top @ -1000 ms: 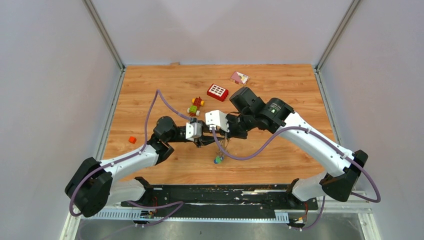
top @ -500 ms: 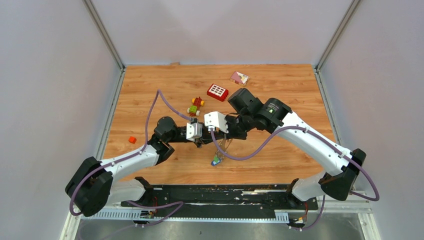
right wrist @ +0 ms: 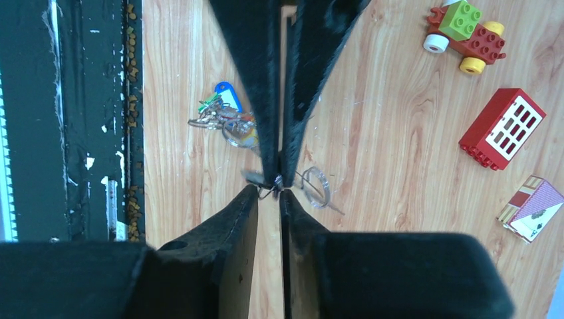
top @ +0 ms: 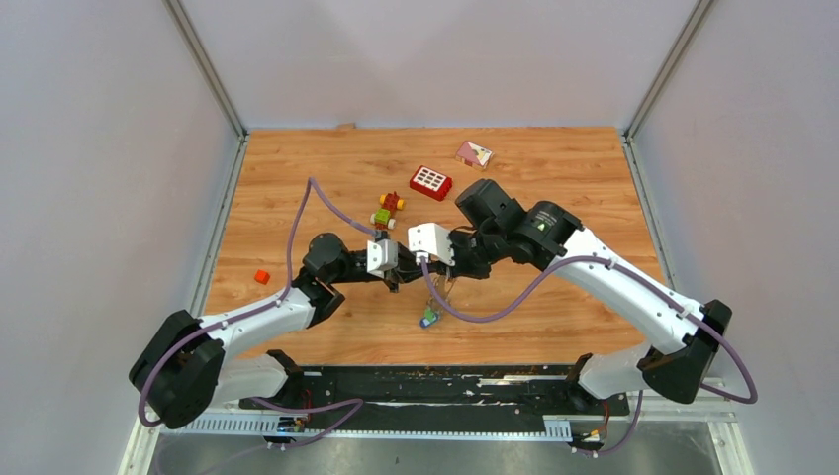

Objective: Put the keys on the keyring

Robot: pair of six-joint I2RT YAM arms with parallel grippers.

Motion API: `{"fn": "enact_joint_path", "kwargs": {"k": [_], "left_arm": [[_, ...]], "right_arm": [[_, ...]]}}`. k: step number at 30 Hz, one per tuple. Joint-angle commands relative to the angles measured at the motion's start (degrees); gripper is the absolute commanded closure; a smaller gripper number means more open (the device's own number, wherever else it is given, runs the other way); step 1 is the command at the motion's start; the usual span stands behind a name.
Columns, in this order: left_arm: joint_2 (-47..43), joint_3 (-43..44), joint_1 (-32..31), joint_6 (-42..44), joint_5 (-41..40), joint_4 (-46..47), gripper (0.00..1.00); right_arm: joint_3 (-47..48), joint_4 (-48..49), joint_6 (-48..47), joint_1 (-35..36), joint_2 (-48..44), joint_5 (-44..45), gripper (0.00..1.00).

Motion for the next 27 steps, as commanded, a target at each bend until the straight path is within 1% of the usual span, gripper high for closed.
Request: {"fn": "enact_joint_path", "kwargs": {"k": [1,3,4,6,8,14,21,27], "left_arm": [[-1.57,-1.11,1.17,-7.0,-1.89,11.38,1.0],[-1.38,-2.03,1.3,-9.55,-1.51,15.15,1.0],[-1.27,-2.31,1.28,-10.55,-1.27,16.53,1.0],[-1.08,-2.47,1.3,-11.86,-0.86,18.2,1.0],[-0.93,-2.54,1.3,-12.35,-0.8,18.69,1.0],[-0.34,-2.58,1.29,-13.08,-1.17,19.17,1.0],[0.07,-2.66,1.3,-15.87,-1.55,21.47,1.0],[0.12,-3.18,1.31,-16.92,-2.22,23.13,1.0]], "right_arm": [[-4.33,5.82,1.06,-0.53,-5.26,0.95,0.76],[-7.02,7.94,1.03,-1.14,-7.84,-0.44,0.68],[-8.21,8.96,1.03,-1.42,-8.86,-1.24,0.66],[-10.32,10.95,1.02,-1.94,-10.48,-2.4,0.62],[-11.68,12.58,1.03,-2.18,-11.53,-3.22,0.61],[-11.7,15.4,1.44,-2.29,-11.76,-6.11,0.59],[-12.21,17.91,2.45,-2.29,-10.56,-8.27,0.64],[-16.04,21.03,3.23,-2.78,-11.74,-9.44,0.65]]}}
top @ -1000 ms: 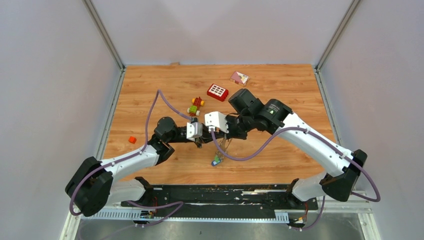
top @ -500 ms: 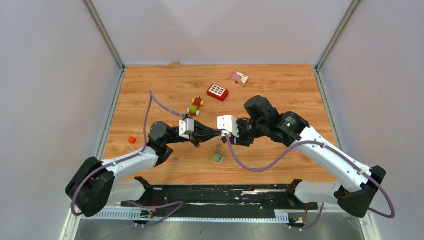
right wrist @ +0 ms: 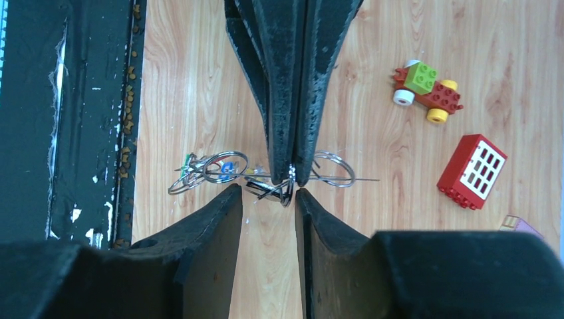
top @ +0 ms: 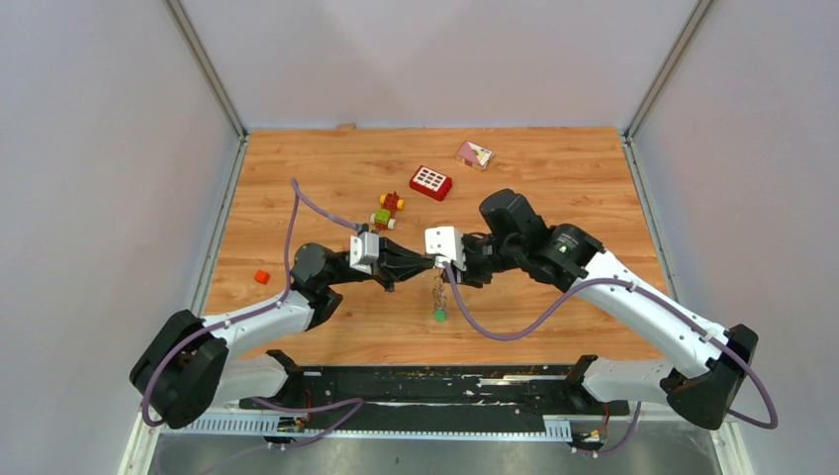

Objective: Put the keys on the keyring

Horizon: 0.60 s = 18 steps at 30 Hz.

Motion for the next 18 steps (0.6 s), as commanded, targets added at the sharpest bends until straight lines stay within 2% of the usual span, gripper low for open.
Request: {"fn": "enact_joint_path", "kwargs": {"k": [1,13,18], "left_arm": [[-0.13,-0.2,0.12,-1.64,-1.28,5.81,1.0],[-0.01,-0.46,0.13,-1.81,-1.37,6.34,1.0],[0.09,-0.55,0.2,-1.86,-1.23,6.47,1.0]], "right_arm": [[-2.78,4.86,1.65,-0.89,-1.36,-2.81,0.65],[-8.98,12.92,4.88,-5.24,-4.11,-12.06,0.67],[-10.96,14.93,5.12,-6.57,-4.63,-16.89,0.62]]}}
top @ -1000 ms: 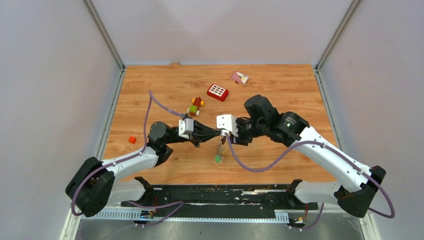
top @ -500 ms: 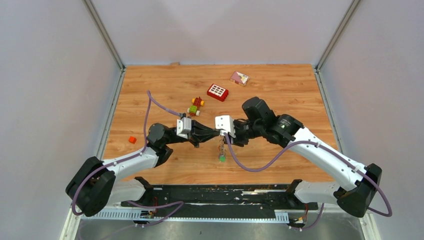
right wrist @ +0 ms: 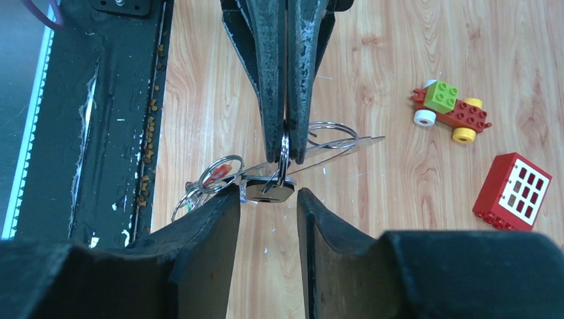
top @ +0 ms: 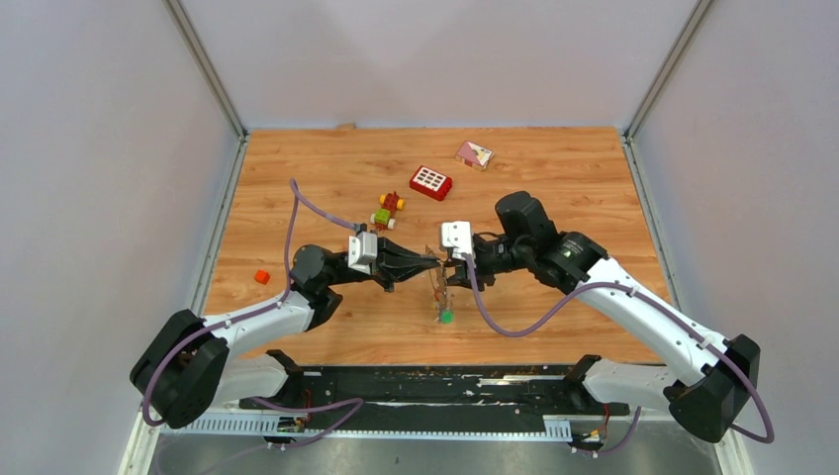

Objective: Put the keys on the keyring

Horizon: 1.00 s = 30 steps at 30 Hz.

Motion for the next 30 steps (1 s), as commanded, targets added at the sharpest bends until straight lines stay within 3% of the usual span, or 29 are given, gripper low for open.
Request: {"fn": "enact_joint_path", "kwargs": {"k": [1,11,23,30], "left_arm": [[-0.04,-0.01,0.2,-0.34,-0.82,4.59,1.0],[0.02,-0.01,0.28,-0.62,-0.54,4.85,1.0],[-0.18,-0.17,0.58,-0.25,-0.57,4.61,1.0],[-0.25,-0.18,0.86,-0.2,-0.4,4.55,1.0]], "right_arm": [[-1.5,4.95,1.16,-0.91,-1.51,-6.62,0.61],[-2.08,6.43,1.27,-1.05,-0.94,-9.11,0.64],[-2.16,5.58,0.84,-1.44,-2.32,-6.16,0.97],[-3.34,4.33,-0.59,-2.23,-4.98,-3.05,1.0]]}}
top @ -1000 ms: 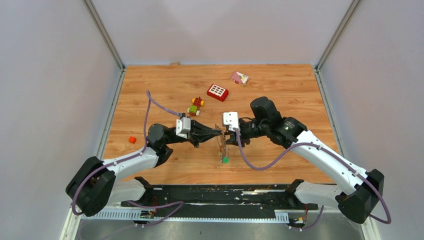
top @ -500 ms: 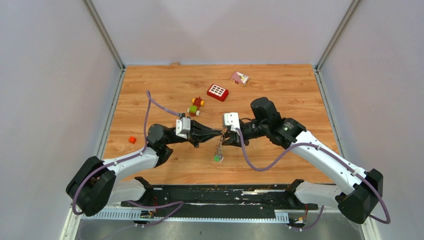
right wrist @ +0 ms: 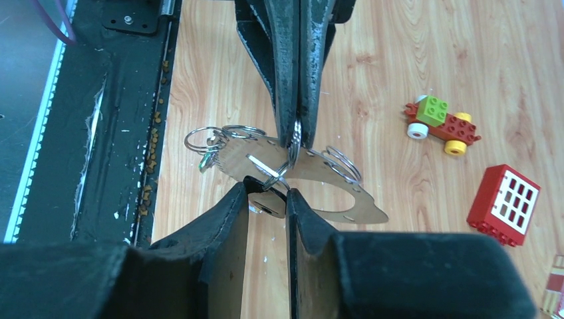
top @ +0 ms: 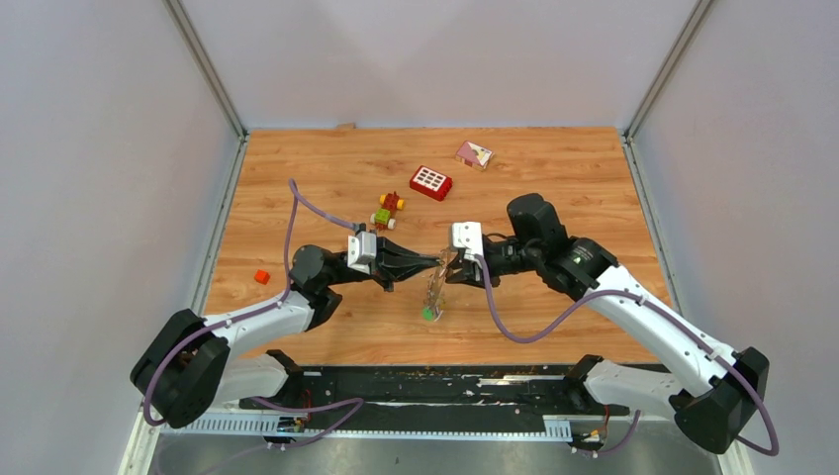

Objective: Put the keys on the keyring

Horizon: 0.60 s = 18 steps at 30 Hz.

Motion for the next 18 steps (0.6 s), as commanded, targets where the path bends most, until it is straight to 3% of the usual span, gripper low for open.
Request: {"fn": "enact_joint_path", "kwargs": {"k": [1,18], "left_arm": [[-0.37,0.04,0.37,0.1,-0.4,3.7,1.0],[0.1,1.43,0.41,4.44,0.85,-3.06,1.0]], "right_arm": [[-0.24,0.15,-1.85,-0.45,-2.38,2.17,1.0],[6.72,-5.56,-2.75,-0.41,0.54,5.18,1.0]]}}
